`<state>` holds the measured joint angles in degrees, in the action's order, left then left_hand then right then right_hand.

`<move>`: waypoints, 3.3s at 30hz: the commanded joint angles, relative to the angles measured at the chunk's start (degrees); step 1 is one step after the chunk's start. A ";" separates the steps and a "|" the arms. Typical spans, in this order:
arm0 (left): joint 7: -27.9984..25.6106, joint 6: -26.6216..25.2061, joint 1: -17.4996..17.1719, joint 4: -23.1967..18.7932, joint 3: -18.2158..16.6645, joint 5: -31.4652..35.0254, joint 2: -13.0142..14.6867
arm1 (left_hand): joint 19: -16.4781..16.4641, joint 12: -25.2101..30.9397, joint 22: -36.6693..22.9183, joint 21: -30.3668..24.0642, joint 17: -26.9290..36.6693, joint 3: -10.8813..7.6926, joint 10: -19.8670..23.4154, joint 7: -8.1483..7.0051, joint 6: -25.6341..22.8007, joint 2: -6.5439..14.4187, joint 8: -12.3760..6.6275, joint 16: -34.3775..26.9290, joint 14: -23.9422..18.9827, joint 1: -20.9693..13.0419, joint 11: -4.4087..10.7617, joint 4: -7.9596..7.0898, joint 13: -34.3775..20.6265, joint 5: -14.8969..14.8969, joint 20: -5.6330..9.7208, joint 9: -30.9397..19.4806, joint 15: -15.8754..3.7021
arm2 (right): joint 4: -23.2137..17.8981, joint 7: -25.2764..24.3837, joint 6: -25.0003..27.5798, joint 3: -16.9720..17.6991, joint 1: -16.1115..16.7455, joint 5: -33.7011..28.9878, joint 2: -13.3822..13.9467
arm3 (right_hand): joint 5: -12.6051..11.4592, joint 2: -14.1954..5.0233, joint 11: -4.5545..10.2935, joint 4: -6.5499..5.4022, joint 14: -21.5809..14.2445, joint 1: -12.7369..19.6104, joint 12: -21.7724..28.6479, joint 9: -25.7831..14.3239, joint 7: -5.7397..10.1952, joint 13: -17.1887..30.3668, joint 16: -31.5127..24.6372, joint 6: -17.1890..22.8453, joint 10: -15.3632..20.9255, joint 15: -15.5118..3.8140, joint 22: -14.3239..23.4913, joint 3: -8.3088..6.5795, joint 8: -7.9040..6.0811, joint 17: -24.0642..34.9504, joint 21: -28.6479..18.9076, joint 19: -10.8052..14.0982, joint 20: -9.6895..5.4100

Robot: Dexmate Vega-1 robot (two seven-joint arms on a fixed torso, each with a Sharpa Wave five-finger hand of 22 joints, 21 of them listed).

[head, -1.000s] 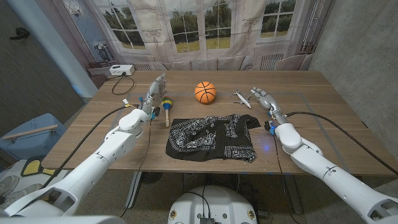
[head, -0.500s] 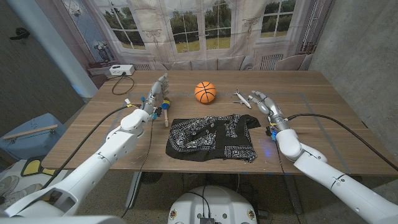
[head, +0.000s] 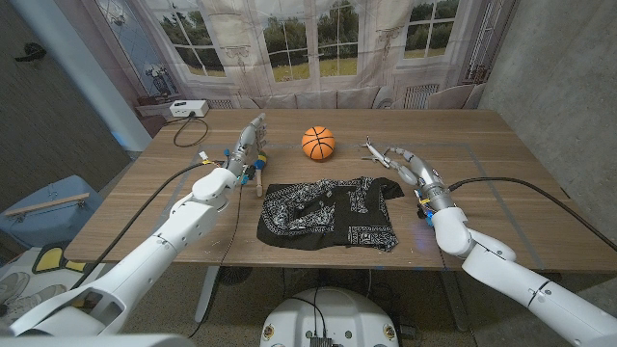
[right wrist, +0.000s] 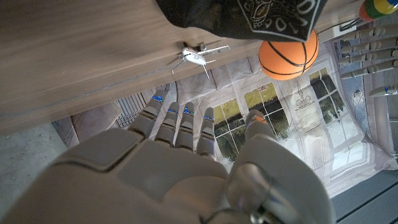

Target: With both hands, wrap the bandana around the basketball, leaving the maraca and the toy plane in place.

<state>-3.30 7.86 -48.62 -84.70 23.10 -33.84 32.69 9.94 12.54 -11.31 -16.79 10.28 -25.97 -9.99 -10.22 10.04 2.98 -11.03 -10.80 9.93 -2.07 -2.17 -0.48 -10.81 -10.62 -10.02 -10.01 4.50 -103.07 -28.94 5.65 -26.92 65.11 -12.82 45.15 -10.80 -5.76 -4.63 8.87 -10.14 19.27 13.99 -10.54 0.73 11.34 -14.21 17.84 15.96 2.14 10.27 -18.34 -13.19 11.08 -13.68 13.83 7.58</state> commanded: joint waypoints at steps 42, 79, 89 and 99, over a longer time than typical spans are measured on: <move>4.51 -1.41 6.63 7.06 2.57 0.24 -2.61 | 3.97 -0.25 -0.39 0.35 0.09 0.30 -3.50 0.60 1.14 0.37 0.26 0.26 7.05 -0.11 -0.53 -0.43 -0.24 -0.49 -0.60 -0.22 0.51 | -16.81 12.54 32.48 -11.01 0.88 -21.96 4.97 | -0.24 0.16 1.11 0.76 -4.04 4.40 0.36 -0.31 -0.52 0.22 -0.36 11.17 5.30 -2.43 0.22 -1.43 -1.86 0.31 -0.01 3.02 -0.41; 4.83 -2.11 5.68 6.23 2.08 -0.51 -1.61 | 3.97 -0.36 -0.43 0.59 0.08 0.33 -3.80 0.61 1.26 0.64 0.36 0.16 7.15 -0.26 -0.56 -0.59 -0.28 -0.52 -0.65 -0.24 0.40 | -9.80 -1.14 21.24 -13.23 1.26 -25.60 1.81 | -2.58 -1.68 7.06 -0.20 -13.05 26.86 0.35 -1.01 0.25 0.55 -2.94 28.88 14.63 -9.35 0.42 -4.00 -6.16 1.88 -1.09 13.18 -3.96; 4.73 -2.95 5.74 5.68 2.39 -0.32 -1.35 | 4.19 -0.47 -0.45 0.74 0.09 0.40 -4.10 0.52 1.91 0.63 0.59 0.26 7.53 -0.23 -0.62 -0.67 -0.29 -0.51 -0.60 -0.24 0.35 | -4.81 -14.54 10.45 -8.09 3.58 -19.47 -2.42 | -0.75 -5.50 10.09 -1.76 -16.15 29.87 0.95 -1.62 -0.32 0.67 -6.30 38.11 21.30 -13.41 0.74 -4.41 -10.13 4.49 -1.89 15.32 -7.46; 5.20 -3.83 6.71 6.47 3.42 0.34 -1.73 | 4.31 -0.56 -0.46 0.85 0.09 0.44 -4.40 0.54 2.20 0.65 0.62 0.27 7.74 -0.21 -0.44 -0.75 -0.30 -0.51 -0.56 -0.25 0.39 | 0.36 -22.89 -6.40 -1.34 5.83 -8.07 -6.71 | -1.41 -6.47 8.93 -5.09 -15.40 29.84 0.30 -4.01 -0.88 1.43 -6.41 37.25 20.82 -12.70 0.94 -6.00 -12.17 5.93 -1.79 14.45 -8.18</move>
<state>1.60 4.99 -42.76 -78.63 25.35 -34.20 31.13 9.94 12.07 -11.60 -16.07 10.25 -25.58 -9.68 -10.02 9.83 2.98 -10.76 -10.61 9.81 -2.07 -2.46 -0.88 -10.79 -10.62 -10.02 -10.00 4.61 -108.08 -37.76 20.77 -34.19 68.82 -34.42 42.70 -11.52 -10.63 4.89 5.35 -25.47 48.02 14.18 -14.06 -0.73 12.41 -20.18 53.45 36.35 -2.56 11.15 -22.94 -22.61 16.60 -15.30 27.84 -0.93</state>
